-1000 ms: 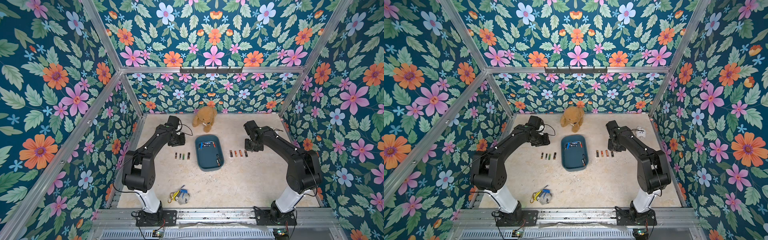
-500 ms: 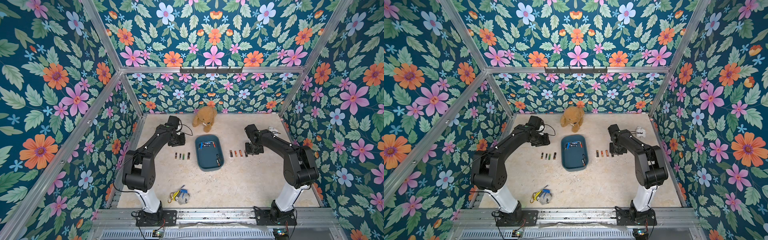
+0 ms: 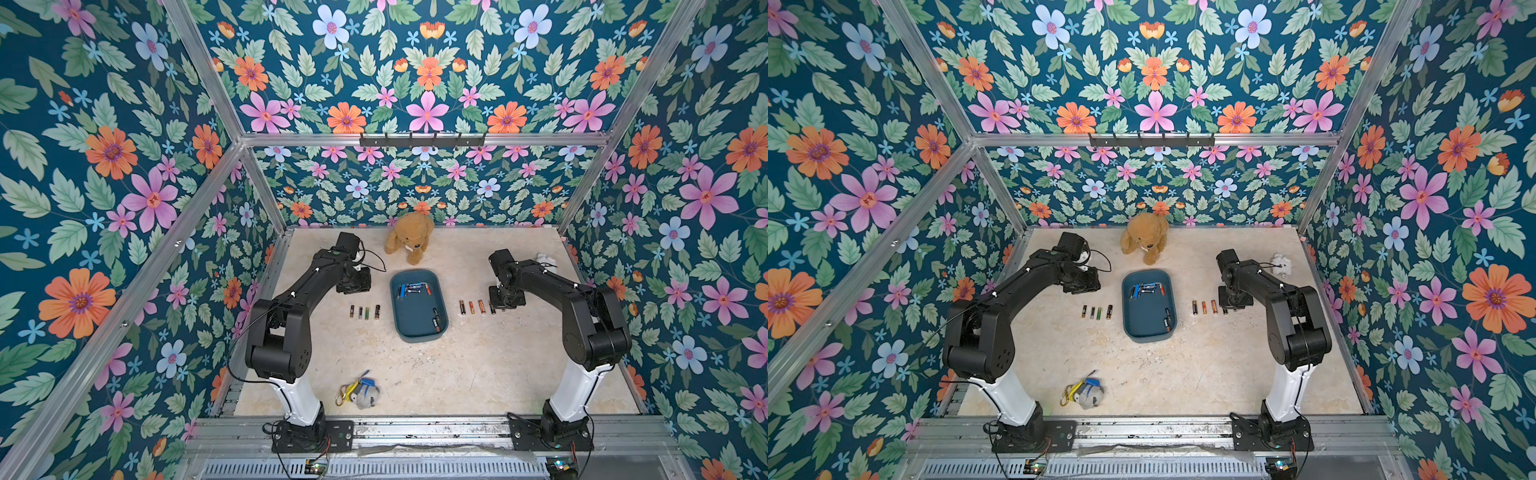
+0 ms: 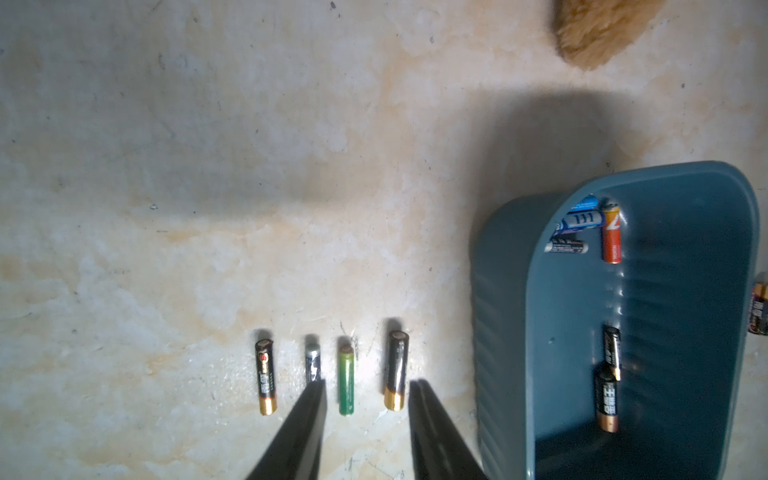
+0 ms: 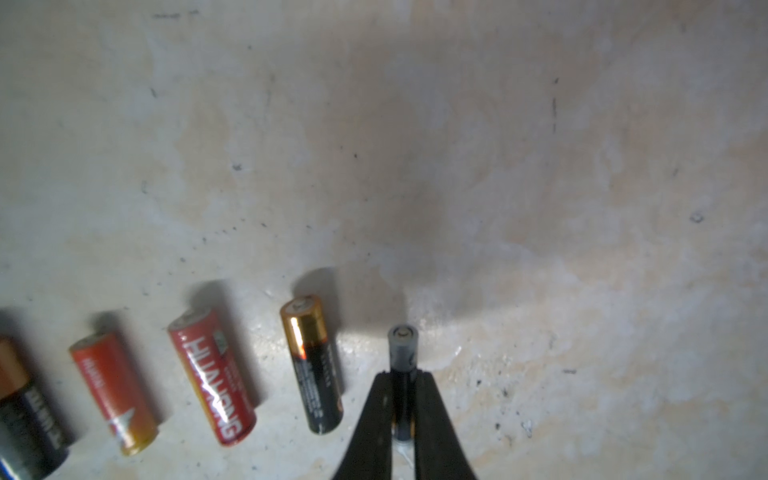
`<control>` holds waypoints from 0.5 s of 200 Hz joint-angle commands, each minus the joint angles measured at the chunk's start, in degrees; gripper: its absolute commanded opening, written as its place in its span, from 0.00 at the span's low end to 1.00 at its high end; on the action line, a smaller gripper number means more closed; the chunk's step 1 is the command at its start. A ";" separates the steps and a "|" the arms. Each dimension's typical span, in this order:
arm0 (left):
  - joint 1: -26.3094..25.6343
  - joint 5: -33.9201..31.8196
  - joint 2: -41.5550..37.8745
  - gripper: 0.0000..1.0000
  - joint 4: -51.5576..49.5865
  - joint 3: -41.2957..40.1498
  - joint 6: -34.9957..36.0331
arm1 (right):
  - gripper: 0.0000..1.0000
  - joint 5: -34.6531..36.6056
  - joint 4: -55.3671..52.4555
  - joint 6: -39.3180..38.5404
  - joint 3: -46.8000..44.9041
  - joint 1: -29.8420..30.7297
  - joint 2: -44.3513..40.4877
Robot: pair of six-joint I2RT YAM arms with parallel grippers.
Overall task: Take the batteries out of the storage box
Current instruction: Place the battery at the center of the board.
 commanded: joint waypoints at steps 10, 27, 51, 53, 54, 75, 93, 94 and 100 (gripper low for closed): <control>-0.14 -0.39 0.11 0.39 -0.74 0.06 0.16 | 0.07 0.26 -0.02 -0.53 0.43 0.02 0.86; -0.20 -0.54 0.11 0.39 -0.81 0.11 0.10 | 0.07 0.02 0.24 -0.51 0.45 0.00 1.16; -0.23 -0.49 0.11 0.39 -0.90 0.03 0.16 | 0.07 0.17 0.45 -0.61 0.43 0.01 1.66; -0.23 -0.48 0.11 0.39 -0.90 0.00 0.17 | 0.07 0.18 0.50 -0.61 0.43 -0.02 1.71; -0.27 -0.48 0.11 0.40 -0.90 -0.01 0.17 | 0.07 0.18 0.48 -0.61 0.43 0.00 1.70; -0.28 -0.56 0.06 0.39 -0.90 -0.10 0.09 | 0.07 -0.18 0.81 -0.60 0.35 0.02 2.26; -0.38 -0.56 0.11 0.39 -0.90 -0.19 0.13 | 0.07 0.00 1.11 -0.69 0.26 -0.02 2.64; -0.35 -0.56 0.11 0.39 -0.90 -0.15 0.15 | 0.07 0.00 1.10 -0.69 0.26 0.01 2.65; -0.35 -0.63 0.11 0.39 -0.90 -0.07 0.16 | 0.07 -0.01 1.20 -0.70 0.26 0.01 2.74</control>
